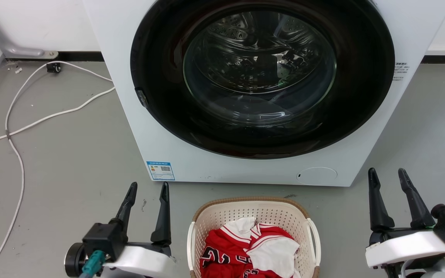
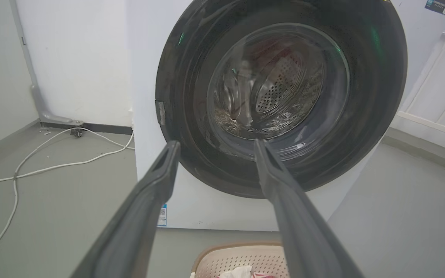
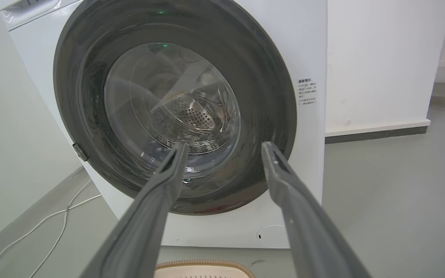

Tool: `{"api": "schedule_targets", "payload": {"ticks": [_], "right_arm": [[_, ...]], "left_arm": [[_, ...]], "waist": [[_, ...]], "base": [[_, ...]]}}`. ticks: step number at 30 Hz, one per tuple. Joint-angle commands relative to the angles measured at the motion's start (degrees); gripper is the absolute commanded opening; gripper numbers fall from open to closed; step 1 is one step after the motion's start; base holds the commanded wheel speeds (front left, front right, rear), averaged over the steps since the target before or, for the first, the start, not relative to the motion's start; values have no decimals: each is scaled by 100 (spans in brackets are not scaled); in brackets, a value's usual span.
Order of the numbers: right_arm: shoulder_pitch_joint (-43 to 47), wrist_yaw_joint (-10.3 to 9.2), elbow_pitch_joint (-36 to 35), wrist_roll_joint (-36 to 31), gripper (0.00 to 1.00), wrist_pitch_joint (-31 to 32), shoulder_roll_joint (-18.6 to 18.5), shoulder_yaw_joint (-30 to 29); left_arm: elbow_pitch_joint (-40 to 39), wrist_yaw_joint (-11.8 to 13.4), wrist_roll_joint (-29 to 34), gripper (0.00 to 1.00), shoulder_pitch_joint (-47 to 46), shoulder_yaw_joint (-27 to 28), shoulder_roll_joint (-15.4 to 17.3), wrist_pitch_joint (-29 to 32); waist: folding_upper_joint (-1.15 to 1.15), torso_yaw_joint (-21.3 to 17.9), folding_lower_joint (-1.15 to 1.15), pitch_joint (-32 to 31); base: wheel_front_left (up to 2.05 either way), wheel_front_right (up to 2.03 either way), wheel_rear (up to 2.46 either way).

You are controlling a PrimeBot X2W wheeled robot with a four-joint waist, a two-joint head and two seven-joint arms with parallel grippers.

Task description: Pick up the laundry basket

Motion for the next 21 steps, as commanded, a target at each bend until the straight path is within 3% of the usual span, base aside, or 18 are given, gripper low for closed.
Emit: {"api": "schedule_targets", "payload": {"ticks": [1,14,21], "right_arm": [[20,0,-45,-162,100,-52,1,25],[128,-1,81,-643,100,-212,5,140],[160,-1,235,-488,100,-269,6,107]], "left_arm": [[-39,61,143,100,-27,-61,62,-50],[95,224,590,100,71,-311,133,-205],[158,6,585,100,191,-96,-44,-275]], "waist": [[0,-4,0,2],[0,-25,0,-18],[0,-23,0,-23]], "base": [[0,0,0],[0,0,0],[0,0,0]]}}
